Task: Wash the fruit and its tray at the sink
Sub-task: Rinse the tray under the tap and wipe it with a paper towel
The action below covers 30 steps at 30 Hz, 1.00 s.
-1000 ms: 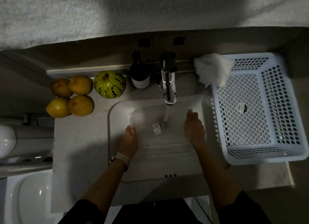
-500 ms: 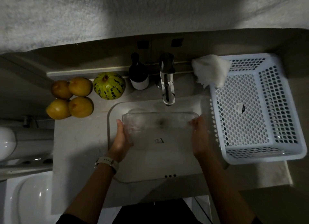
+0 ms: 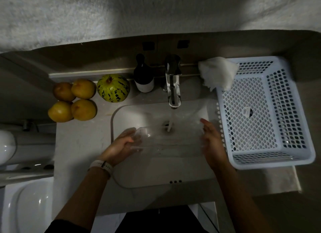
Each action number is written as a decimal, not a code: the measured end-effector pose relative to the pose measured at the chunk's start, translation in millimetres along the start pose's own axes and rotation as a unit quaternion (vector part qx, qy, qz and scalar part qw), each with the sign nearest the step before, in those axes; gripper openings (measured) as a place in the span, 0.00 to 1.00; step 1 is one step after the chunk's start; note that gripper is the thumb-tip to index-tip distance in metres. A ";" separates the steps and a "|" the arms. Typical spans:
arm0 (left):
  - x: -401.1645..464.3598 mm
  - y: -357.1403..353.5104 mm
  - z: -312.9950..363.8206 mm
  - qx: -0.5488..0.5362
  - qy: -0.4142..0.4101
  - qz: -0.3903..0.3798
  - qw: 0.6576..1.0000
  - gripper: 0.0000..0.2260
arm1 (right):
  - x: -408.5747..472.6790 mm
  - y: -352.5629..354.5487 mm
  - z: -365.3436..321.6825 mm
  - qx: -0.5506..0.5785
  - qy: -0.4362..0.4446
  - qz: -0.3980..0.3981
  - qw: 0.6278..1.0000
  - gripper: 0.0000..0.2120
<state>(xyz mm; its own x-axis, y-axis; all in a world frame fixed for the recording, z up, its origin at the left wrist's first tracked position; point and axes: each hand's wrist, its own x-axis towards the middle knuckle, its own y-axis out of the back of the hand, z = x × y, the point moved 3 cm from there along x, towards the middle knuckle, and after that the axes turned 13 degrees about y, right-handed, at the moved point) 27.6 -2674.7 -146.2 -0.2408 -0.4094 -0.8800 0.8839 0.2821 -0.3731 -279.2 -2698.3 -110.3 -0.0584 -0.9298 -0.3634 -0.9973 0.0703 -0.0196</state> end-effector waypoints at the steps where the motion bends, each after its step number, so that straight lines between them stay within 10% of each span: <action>1: 1.3 1.8 -1.1 0.014 0.007 -0.002 1.000 0.18 | -0.6 0.5 1.2 -0.009 -0.007 0.002 1.000 0.24; 11: 6.8 -7.1 -21.3 0.173 -0.099 0.100 0.975 0.23 | -5.6 3.8 2.3 -0.050 0.041 -0.018 0.998 0.39; 22: -8.3 -11.9 -28.0 0.151 -0.207 0.144 0.956 0.12 | 3.4 -4.5 31.7 -0.172 0.076 0.039 0.981 0.22; 30: -36.7 -17.5 -1.2 0.271 -0.291 0.252 0.882 0.12 | 8.2 -29.3 49.3 -0.225 0.045 -0.011 0.973 0.20</action>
<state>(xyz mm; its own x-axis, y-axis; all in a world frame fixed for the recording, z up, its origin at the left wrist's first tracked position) 20.5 -2663.6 -107.8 0.3444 -0.7714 -0.5351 0.9200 0.1638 0.3560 -248.3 -2690.2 -158.6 -0.0198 -0.9588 -0.2834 -0.9155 -0.0966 0.3906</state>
